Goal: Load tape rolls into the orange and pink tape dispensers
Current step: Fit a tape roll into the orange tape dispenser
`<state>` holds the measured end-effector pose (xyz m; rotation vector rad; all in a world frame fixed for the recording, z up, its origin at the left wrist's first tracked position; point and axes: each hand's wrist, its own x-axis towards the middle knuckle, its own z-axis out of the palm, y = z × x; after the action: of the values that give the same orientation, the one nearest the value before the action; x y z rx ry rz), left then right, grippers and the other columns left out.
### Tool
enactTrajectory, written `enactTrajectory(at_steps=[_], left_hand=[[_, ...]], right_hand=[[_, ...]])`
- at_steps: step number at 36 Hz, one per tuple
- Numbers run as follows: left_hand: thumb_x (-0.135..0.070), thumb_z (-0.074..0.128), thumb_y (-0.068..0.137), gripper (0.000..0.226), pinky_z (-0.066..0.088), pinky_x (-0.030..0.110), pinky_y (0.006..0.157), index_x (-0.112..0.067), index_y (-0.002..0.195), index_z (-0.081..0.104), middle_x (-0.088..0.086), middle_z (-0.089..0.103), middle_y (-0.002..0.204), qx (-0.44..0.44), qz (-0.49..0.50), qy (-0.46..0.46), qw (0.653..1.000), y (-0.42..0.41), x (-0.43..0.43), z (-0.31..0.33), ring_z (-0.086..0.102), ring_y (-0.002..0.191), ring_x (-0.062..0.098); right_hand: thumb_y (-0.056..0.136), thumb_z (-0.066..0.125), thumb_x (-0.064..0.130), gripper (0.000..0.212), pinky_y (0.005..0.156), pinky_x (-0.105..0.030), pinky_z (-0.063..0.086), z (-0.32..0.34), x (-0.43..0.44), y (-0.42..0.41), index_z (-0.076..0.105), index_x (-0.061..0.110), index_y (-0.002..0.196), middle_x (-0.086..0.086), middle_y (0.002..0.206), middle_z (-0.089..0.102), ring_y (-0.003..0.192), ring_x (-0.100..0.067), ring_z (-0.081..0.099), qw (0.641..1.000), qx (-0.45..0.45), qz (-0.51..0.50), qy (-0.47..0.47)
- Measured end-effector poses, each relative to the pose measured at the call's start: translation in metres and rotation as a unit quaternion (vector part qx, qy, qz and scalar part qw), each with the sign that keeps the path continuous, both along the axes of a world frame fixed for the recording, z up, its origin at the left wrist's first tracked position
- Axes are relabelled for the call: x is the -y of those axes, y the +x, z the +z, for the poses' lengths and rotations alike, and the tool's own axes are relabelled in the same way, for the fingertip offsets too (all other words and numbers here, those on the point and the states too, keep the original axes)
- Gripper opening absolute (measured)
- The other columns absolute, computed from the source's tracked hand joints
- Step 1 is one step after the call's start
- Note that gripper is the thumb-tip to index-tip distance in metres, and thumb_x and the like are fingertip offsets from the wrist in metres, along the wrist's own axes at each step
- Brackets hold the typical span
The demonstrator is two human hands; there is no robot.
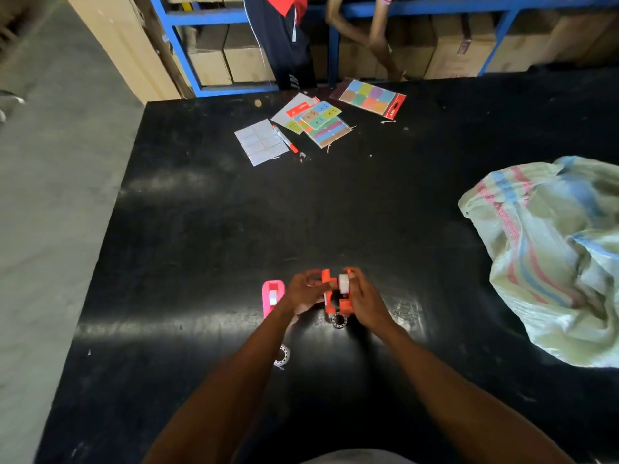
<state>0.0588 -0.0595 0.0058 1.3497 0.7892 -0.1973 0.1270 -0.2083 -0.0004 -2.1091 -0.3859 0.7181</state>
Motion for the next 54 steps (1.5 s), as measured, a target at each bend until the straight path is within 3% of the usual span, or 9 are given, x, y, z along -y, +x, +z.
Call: enactTrajectory(at_steps=[2,5,10,14,20,26,32,47,54], left_hand=[[-0.01,0.076,0.083,0.028,0.06,0.035,0.086,-0.014,0.109,0.066,0.013,0.071,0.108,0.02,0.005,-0.051,0.998,-0.007,0.0,0.009,0.072,0.09,0.022],[-0.01,0.074,0.084,0.029,0.056,0.039,0.094,-0.016,0.112,0.066,0.013,0.072,0.113,0.04,0.009,-0.115,0.993,-0.016,0.002,0.015,0.071,0.099,0.025],[-0.015,0.07,0.089,0.037,0.056,0.035,0.096,-0.012,0.125,0.062,0.013,0.072,0.118,0.057,0.006,-0.129,0.99,-0.03,0.006,0.033,0.07,0.11,0.025],[-0.017,0.068,0.09,0.034,0.055,0.036,0.096,-0.011,0.124,0.064,0.013,0.072,0.118,0.07,0.01,-0.126,0.99,-0.04,0.009,0.044,0.07,0.109,0.025],[-0.015,0.063,0.093,0.023,0.059,0.029,0.086,-0.016,0.117,0.066,0.005,0.076,0.106,0.088,0.029,-0.11,0.99,-0.054,0.011,0.066,0.073,0.096,0.017],[-0.019,0.068,0.091,0.033,0.055,0.041,0.097,-0.015,0.124,0.063,0.011,0.073,0.117,0.098,0.019,-0.09,0.991,-0.071,0.008,0.084,0.069,0.11,0.026],[-0.018,0.065,0.093,0.03,0.059,0.033,0.086,-0.012,0.122,0.065,0.013,0.073,0.116,0.112,0.028,-0.095,0.989,-0.075,0.012,0.088,0.071,0.105,0.026],[-0.026,0.065,0.093,0.039,0.05,0.051,0.103,-0.011,0.128,0.061,0.016,0.07,0.122,0.108,0.025,-0.113,0.987,-0.073,0.017,0.096,0.067,0.113,0.032],[-0.02,0.057,0.098,0.035,0.055,0.043,0.097,-0.015,0.133,0.056,0.016,0.068,0.126,0.095,-0.015,-0.16,0.982,-0.08,0.012,0.099,0.065,0.116,0.035]], right_hand=[[0.107,0.027,0.039,0.035,0.096,-0.039,0.048,0.004,0.0,0.001,0.051,0.027,0.13,-0.001,0.118,0.065,0.106,-0.02,0.062,1.0,0.002,-0.001,0.001],[0.107,0.03,0.035,0.033,0.094,-0.035,0.046,0.012,-0.001,0.0,0.054,0.026,0.127,0.002,0.113,0.065,0.103,-0.018,0.062,1.0,0.006,0.002,0.008],[0.106,0.03,0.036,0.027,0.082,-0.033,0.05,0.026,0.0,-0.006,0.055,0.034,0.115,0.004,0.1,0.068,0.088,-0.012,0.065,0.999,0.009,0.02,0.031],[0.107,0.032,0.029,0.027,0.073,-0.017,0.044,0.042,0.002,-0.012,0.058,0.027,0.115,0.001,0.1,0.067,0.084,-0.011,0.062,0.998,0.024,0.035,0.042],[0.097,0.027,0.05,0.036,0.086,-0.042,0.053,0.045,0.002,-0.022,0.055,0.033,0.111,-0.002,0.098,0.07,0.09,-0.022,0.067,0.996,0.045,0.073,0.039],[0.1,0.031,0.038,0.03,0.092,-0.044,0.053,0.058,-0.005,-0.034,0.059,0.032,0.109,0.001,0.102,0.071,0.095,-0.019,0.068,0.995,0.033,0.054,0.08],[0.096,0.032,0.045,0.031,0.093,-0.05,0.054,0.058,-0.004,-0.033,0.059,0.038,0.108,0.004,0.103,0.071,0.097,-0.018,0.069,0.994,0.021,0.057,0.089],[0.106,0.029,0.032,0.029,0.089,-0.041,0.052,0.074,-0.007,-0.032,0.057,0.028,0.109,-0.001,0.1,0.068,0.093,-0.018,0.066,0.989,0.063,0.096,0.093],[0.106,0.031,0.031,0.027,0.088,-0.038,0.051,0.069,-0.009,-0.034,0.058,0.029,0.11,0.001,0.1,0.068,0.092,-0.016,0.065,0.989,0.066,0.094,0.095]])
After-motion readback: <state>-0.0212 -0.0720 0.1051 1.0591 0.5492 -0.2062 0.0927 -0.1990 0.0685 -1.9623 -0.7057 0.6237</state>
